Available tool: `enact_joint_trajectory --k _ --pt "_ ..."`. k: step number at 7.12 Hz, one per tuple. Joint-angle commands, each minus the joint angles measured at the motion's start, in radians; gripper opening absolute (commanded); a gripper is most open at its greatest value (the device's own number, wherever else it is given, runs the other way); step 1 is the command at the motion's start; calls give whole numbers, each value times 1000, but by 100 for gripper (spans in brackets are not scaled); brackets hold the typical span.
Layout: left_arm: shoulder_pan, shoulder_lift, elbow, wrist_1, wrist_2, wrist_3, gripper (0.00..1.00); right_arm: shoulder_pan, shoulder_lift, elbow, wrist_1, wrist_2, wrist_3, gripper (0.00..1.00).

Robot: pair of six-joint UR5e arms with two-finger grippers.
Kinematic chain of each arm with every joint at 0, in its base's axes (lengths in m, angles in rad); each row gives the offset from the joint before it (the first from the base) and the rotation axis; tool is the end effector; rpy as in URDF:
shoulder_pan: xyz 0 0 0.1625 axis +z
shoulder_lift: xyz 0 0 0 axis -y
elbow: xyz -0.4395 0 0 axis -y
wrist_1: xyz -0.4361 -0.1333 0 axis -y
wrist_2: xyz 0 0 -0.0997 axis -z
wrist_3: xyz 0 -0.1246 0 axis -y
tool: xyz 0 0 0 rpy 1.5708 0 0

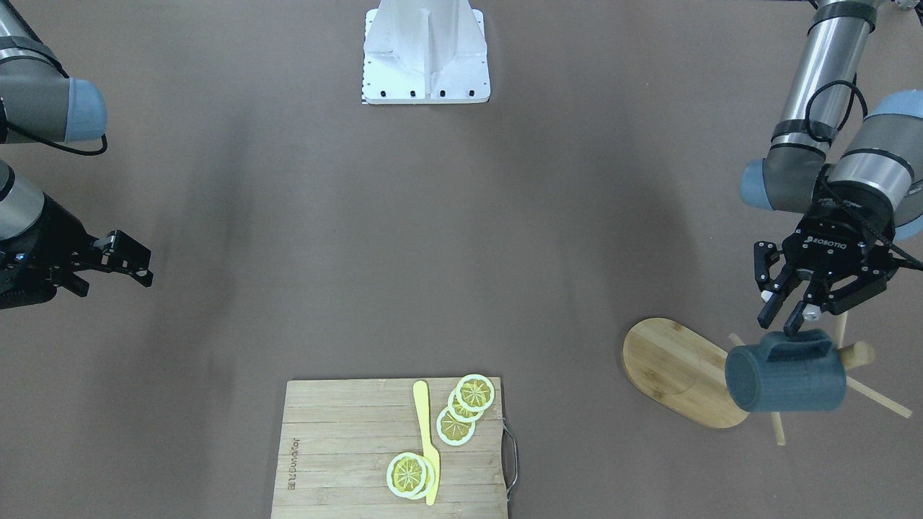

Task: Hang cup on storage rack
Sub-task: 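Hook the mug handle onto a stand peg with the left gripper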

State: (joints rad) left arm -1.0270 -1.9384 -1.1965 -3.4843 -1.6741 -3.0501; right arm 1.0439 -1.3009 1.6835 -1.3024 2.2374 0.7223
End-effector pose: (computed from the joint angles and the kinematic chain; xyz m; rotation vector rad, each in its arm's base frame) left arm 0.2478 -0.6427 0.4406 -0.5854 2.1756 -1.4822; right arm -0.2835 -0.5991 0.4408 0.1321 -0.8857 -0.0347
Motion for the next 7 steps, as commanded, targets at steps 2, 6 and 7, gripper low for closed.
enact_joint_trajectory --k 2,6,7 --pt "-33 21 -12 -19 -63 59 98 -5 8 -5 0 -1 0 100" --pt "-97 312 -69 -114 -298 764 98 -4 11 -10 0 -2 -3 100" --pt "-123 341 -67 -66 -302 988 98 -1 11 -10 0 -24 -7 100"
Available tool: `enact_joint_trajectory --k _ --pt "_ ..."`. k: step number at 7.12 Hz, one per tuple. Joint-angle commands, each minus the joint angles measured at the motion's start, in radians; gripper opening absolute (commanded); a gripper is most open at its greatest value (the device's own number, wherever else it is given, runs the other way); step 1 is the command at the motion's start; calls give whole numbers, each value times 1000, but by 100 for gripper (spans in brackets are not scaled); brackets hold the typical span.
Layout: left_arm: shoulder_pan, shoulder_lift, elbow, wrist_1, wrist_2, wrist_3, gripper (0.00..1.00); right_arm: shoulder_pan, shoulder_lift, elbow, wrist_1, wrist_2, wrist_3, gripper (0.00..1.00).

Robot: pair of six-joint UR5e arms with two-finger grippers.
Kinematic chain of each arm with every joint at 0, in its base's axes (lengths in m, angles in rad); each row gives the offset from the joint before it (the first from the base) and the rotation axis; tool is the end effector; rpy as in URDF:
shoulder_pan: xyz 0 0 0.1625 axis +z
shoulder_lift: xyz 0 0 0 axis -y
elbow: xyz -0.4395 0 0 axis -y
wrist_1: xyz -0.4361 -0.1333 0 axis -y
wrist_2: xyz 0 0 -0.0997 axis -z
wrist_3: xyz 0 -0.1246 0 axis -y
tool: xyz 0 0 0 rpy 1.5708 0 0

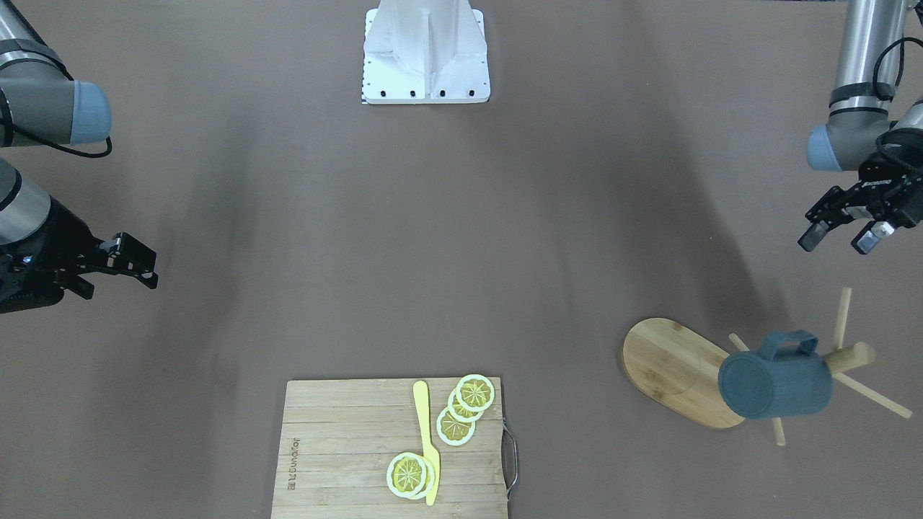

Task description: Hang cup on storage rack

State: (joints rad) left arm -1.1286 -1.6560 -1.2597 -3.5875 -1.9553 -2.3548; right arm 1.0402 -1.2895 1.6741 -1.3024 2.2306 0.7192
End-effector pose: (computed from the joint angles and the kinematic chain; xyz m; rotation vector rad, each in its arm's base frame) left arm 0.1586 -0.5372 0.5756 0.0334 1.8949 -1.0155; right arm -0.2876 -0.6026 0.4387 0.1377 -0.8818 -0.0394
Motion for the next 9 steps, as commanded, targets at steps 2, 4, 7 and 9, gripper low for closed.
enact_joint_trajectory --k 2,4,7,9 --pt "-155 103 -27 285 -57 882 98 30 -4 -1 0 -45 -9 100" --pt "-275 104 -64 587 -13 1467 98 117 -37 -1 0 -46 -24 100" --pt "-298 107 -154 1071 -117 1988 98 304 -158 -43 -15 -33 -326 100" --pt "-324 111 -306 1515 -307 2063 98 325 -265 -74 -17 -28 -405 100"
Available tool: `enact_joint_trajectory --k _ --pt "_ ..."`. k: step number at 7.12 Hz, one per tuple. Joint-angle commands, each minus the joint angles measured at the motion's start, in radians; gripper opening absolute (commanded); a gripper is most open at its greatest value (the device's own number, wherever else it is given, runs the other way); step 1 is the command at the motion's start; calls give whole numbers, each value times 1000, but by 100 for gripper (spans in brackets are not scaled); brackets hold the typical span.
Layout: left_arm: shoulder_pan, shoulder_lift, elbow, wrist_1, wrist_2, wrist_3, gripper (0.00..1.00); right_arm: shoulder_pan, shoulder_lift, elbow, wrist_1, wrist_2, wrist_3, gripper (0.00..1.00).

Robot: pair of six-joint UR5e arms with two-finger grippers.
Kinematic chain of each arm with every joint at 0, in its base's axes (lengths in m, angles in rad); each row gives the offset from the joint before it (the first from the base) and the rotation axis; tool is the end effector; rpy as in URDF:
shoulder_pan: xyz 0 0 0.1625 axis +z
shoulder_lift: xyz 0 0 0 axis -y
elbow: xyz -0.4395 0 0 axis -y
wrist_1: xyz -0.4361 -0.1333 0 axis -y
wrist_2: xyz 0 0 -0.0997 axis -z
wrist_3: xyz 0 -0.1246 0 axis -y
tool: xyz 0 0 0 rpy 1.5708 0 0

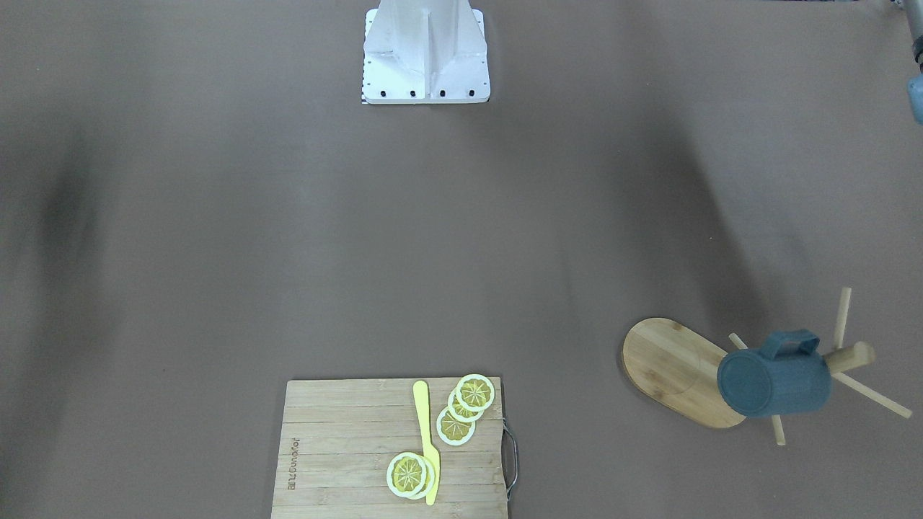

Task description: Hang cup on storage rack

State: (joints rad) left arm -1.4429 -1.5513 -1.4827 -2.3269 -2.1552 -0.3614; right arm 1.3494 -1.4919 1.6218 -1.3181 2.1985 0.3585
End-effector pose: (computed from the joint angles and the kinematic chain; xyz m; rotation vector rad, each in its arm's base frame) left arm 0.0083 -0.5708 0.6714 0.4737 0.6982 -0.0301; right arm -0.0725 -0.5958 0.6005 0.1771 -0.6994 0.0110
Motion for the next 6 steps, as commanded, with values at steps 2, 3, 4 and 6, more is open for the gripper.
enact_joint_trajectory --k 2,3,4,6 --pt "-4 68 -128 450 -138 136 98 25 -114 -43 -3 32 -132 100" --pt "-5 68 -151 463 -141 127 98 25 -119 -43 -1 38 -135 100" --pt "-2 63 -160 456 -150 127 98 25 -114 -43 0 68 -133 100" --pt "-2 66 -174 454 -155 127 98 25 -116 -43 2 76 -135 100"
